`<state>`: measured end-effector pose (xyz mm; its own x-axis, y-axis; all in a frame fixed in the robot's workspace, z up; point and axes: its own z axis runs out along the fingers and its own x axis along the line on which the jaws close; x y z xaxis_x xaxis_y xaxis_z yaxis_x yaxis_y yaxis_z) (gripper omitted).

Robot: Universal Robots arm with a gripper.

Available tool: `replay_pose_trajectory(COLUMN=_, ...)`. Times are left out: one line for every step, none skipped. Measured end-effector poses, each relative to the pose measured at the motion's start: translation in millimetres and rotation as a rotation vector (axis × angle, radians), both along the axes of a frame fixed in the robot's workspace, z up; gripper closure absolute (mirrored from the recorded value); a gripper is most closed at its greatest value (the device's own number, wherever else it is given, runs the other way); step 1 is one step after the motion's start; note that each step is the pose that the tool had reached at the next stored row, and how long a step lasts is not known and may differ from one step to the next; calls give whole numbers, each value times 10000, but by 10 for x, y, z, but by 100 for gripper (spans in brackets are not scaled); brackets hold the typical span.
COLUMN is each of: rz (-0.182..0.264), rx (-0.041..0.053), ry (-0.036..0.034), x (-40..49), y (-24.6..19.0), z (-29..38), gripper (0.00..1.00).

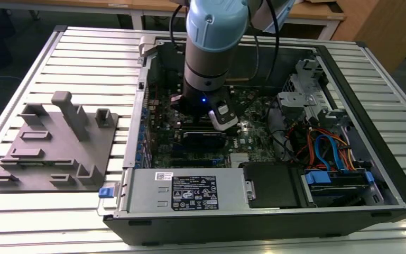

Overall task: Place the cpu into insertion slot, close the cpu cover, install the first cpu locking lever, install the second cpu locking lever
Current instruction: 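Install the second cpu locking lever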

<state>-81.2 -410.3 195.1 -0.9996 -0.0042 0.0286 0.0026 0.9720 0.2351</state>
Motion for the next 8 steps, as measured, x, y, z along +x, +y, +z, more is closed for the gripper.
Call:
replay_pose_trajectory(rz=0, rx=1, ry=0, x=0, y=1, z=13, gripper=90)
replay_pose_trajectory(rz=0, rx=3, ry=-1, x=0, y=1, z=28, gripper=90)
replay_pose_trajectory(rz=0, rx=3, ry=-1, x=0, y=1, z=46, gripper=90)
replay_pose_trajectory(rz=0, rx=4, ry=-1, x=0, y=1, z=65, gripper=90)
replay_pose_trajectory(rz=-1, rx=6, ry=-2, x=1, y=2, z=83, gripper=90)
replay_pose_trajectory(rz=0, rx=3, ry=-1, x=0, y=1, z=101, gripper=90)
replay_pose_trajectory(rz=-1, rx=3, ry=0, x=0, y=1, z=119, gripper=90)
replay_pose_trajectory(rz=0, rx=2, ry=0, x=0, y=1, z=134, gripper=90)
